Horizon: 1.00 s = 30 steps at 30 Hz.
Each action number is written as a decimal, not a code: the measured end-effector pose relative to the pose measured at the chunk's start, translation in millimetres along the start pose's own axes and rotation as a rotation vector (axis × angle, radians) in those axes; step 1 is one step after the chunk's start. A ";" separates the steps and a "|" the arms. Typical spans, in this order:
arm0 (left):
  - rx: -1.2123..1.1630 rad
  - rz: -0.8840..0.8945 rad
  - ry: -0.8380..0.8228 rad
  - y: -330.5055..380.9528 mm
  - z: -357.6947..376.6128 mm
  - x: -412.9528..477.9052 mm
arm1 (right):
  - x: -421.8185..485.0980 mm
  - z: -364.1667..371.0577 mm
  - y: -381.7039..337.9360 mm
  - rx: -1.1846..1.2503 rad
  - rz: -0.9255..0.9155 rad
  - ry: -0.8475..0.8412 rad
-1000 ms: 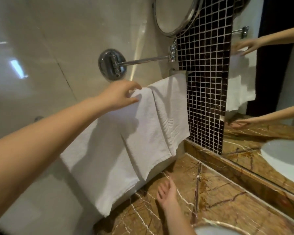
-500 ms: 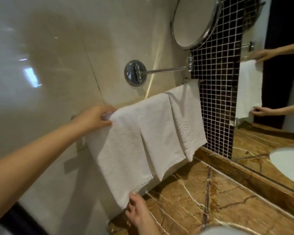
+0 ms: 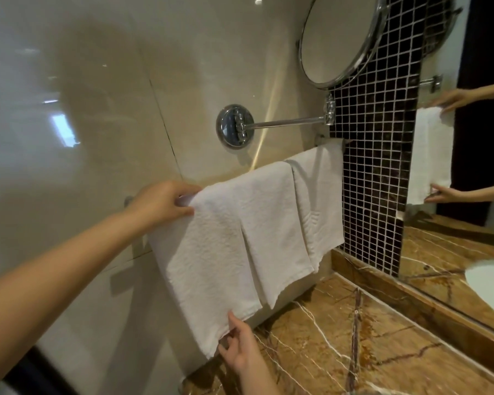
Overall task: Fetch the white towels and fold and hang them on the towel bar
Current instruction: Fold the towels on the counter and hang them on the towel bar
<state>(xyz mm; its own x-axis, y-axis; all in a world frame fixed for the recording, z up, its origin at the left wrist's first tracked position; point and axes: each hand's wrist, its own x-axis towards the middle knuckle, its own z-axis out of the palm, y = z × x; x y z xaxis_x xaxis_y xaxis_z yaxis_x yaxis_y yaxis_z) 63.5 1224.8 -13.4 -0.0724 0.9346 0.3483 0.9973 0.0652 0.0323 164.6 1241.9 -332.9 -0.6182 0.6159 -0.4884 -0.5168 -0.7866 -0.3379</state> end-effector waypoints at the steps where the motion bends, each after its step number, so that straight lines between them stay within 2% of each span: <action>1: -0.003 0.005 -0.004 -0.3 0.2 -0.3 | 2.2 1.4 0.7 0.017 0.000 -0.007; 20: 0.038 0.033 -0.021 0.1 3.3 -5.6 | 11.2 2.3 -0.7 -0.187 -0.105 0.213; 25: 0.076 0.064 -0.022 -1.2 5.1 -13.8 | 3.8 -7.5 -13.4 -0.444 -0.037 0.263; 30: 0.167 0.025 -0.056 -6.0 -7.9 -22.2 | -26.8 -13.9 -38.4 -0.865 -0.074 0.411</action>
<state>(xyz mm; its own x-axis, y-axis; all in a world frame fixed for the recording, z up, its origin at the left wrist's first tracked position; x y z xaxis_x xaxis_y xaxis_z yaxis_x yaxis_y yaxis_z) 59.0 1200.9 -13.9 -0.0519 0.9544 0.2940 0.9866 0.0946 -0.1329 209.2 1255.1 -318.0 -0.2601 0.7315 -0.6302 0.1718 -0.6072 -0.7757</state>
